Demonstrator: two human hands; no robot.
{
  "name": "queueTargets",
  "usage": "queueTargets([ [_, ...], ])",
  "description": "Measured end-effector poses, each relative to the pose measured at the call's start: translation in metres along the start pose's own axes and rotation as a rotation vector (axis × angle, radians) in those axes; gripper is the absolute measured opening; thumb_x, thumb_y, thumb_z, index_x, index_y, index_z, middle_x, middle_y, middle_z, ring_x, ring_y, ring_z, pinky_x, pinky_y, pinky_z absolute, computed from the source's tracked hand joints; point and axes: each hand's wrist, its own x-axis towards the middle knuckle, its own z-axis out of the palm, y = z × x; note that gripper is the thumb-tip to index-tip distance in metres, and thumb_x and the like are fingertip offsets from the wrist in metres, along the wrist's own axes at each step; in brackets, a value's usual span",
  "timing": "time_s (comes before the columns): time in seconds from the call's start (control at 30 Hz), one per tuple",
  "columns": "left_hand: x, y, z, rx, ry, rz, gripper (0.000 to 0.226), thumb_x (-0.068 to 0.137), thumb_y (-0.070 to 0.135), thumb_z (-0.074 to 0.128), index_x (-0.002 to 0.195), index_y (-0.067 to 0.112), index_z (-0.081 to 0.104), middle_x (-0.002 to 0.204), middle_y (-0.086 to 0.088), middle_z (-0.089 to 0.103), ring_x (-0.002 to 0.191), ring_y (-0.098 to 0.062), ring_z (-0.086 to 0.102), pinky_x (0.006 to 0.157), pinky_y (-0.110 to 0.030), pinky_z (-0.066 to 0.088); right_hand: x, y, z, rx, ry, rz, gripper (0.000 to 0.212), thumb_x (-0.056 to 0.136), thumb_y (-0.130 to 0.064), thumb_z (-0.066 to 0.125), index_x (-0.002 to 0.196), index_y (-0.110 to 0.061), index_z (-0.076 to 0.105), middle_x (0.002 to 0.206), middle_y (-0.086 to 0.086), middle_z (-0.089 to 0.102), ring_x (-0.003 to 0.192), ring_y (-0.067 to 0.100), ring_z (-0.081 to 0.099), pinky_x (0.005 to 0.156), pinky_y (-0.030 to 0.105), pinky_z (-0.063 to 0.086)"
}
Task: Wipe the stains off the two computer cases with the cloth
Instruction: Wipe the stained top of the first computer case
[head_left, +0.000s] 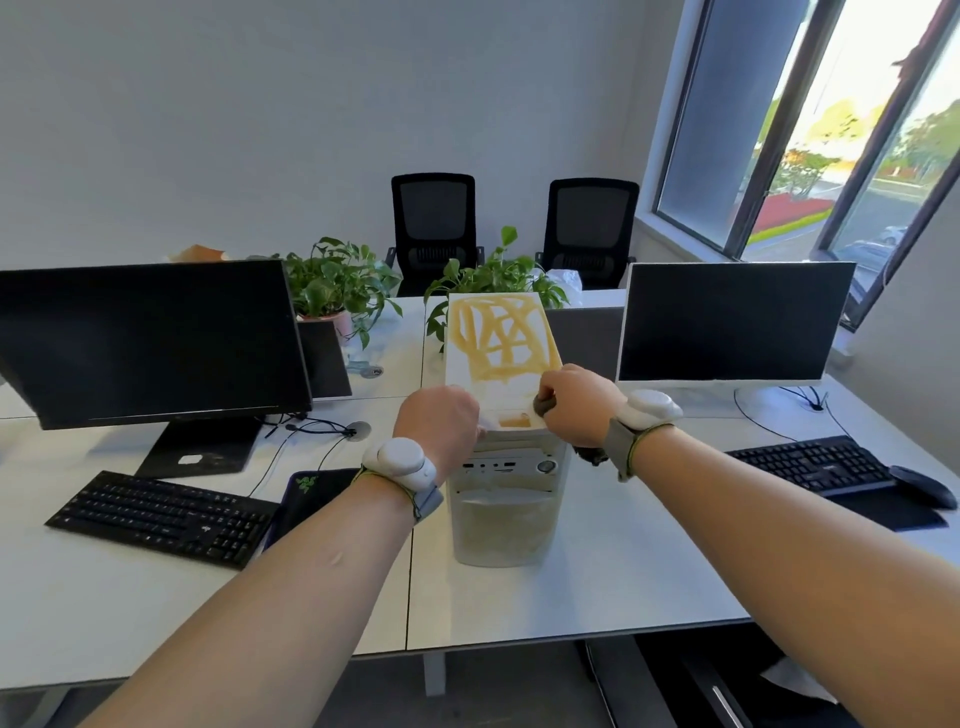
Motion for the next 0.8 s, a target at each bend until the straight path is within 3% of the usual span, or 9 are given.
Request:
queueTargets([
  [0.1, 0.0, 0.001, -0.003, -0.014, -0.019, -0.015, 0.038, 0.103, 0.046, 0.051, 0.094, 0.017, 0.073, 0.089, -0.001, 0.068, 0.079, -0.025, 0.065, 0.063, -0.03, 0.045, 0.011, -0.003, 0.004, 0.092, 0.124, 0.027, 0.02, 0.091, -0.018, 0.048, 0.1, -0.024, 0.065, 0.109, -0.003, 0.055, 0.09, 0.025, 0.058, 0.075, 0.034, 0.052],
  [0.2, -0.002, 0.0, -0.007, -0.031, -0.016, -0.043, 0.031, 0.1, 0.04, 0.054, 0.093, 0.019, 0.076, 0.085, -0.002, 0.07, 0.073, -0.025, 0.061, 0.062, -0.03, 0.044, 0.017, -0.028, 0.019, 0.135, 0.183, -0.118, 0.027, 0.089, -0.012, 0.05, 0.105, -0.027, 0.064, 0.114, -0.003, 0.055, 0.102, 0.031, 0.051, 0.088, 0.04, 0.047],
  [0.33, -0.01, 0.003, -0.008, 0.058, 0.011, -0.024, 0.022, 0.097, 0.015, 0.048, 0.096, 0.017, 0.069, 0.092, -0.002, 0.07, 0.078, -0.025, 0.066, 0.062, -0.03, 0.04, 0.019, -0.061, 0.041, 0.02, 0.066, -0.256, 0.038, 0.088, -0.018, 0.054, 0.117, -0.04, 0.063, 0.125, -0.009, 0.055, 0.099, 0.023, 0.037, 0.083, 0.039, 0.044],
  [0.43, -0.008, 0.004, -0.006, 0.063, 0.003, -0.014, 0.021, 0.098, 0.016, 0.047, 0.09, 0.019, 0.066, 0.09, -0.001, 0.069, 0.074, -0.025, 0.063, 0.061, -0.03, 0.04, 0.019, -0.061, 0.035, -0.066, 0.033, -0.236, 0.025, 0.089, -0.017, 0.053, 0.105, -0.034, 0.063, 0.11, -0.003, 0.052, 0.101, 0.026, 0.042, 0.079, 0.037, 0.043],
  [0.5, -0.003, 0.001, -0.004, 0.045, 0.008, -0.014, 0.029, 0.102, 0.032, 0.047, 0.087, 0.02, 0.068, 0.083, -0.001, 0.062, 0.072, -0.026, 0.059, 0.06, -0.031, 0.039, 0.012, -0.051, 0.027, -0.081, 0.036, -0.195, 0.013, 0.093, -0.015, 0.05, 0.089, -0.025, 0.057, 0.1, -0.001, 0.044, 0.097, 0.027, 0.045, 0.079, 0.033, 0.039],
  [0.6, 0.0, 0.0, 0.001, 0.015, -0.009, -0.015, 0.039, 0.105, 0.043, 0.044, 0.089, 0.017, 0.069, 0.081, -0.001, 0.057, 0.078, -0.026, 0.062, 0.062, -0.03, 0.041, -0.003, -0.026, 0.015, -0.105, 0.03, -0.112, 0.02, 0.087, -0.004, 0.045, 0.076, -0.02, 0.051, 0.099, 0.002, 0.043, 0.078, 0.021, 0.045, 0.074, 0.029, 0.035],
  [0.7, -0.002, 0.0, 0.002, -0.03, 0.017, -0.011, 0.04, 0.105, 0.042, 0.045, 0.089, 0.016, 0.07, 0.085, -0.001, 0.065, 0.077, -0.026, 0.063, 0.063, -0.03, 0.046, -0.009, -0.009, 0.0, -0.089, 0.033, 0.08, 0.016, 0.086, -0.014, 0.048, 0.072, -0.017, 0.055, 0.095, 0.003, 0.06, 0.062, 0.014, 0.053, 0.063, 0.029, 0.046],
  [0.8, -0.001, 0.0, 0.0, -0.046, 0.018, -0.022, 0.038, 0.104, 0.044, 0.049, 0.09, 0.017, 0.07, 0.086, -0.002, 0.068, 0.079, -0.026, 0.065, 0.066, -0.031, 0.05, 0.001, 0.003, -0.024, -0.024, 0.096, 0.329, 0.019, 0.078, -0.024, 0.049, 0.073, -0.018, 0.066, 0.07, 0.002, 0.068, 0.057, 0.024, 0.066, 0.069, 0.035, 0.058],
])
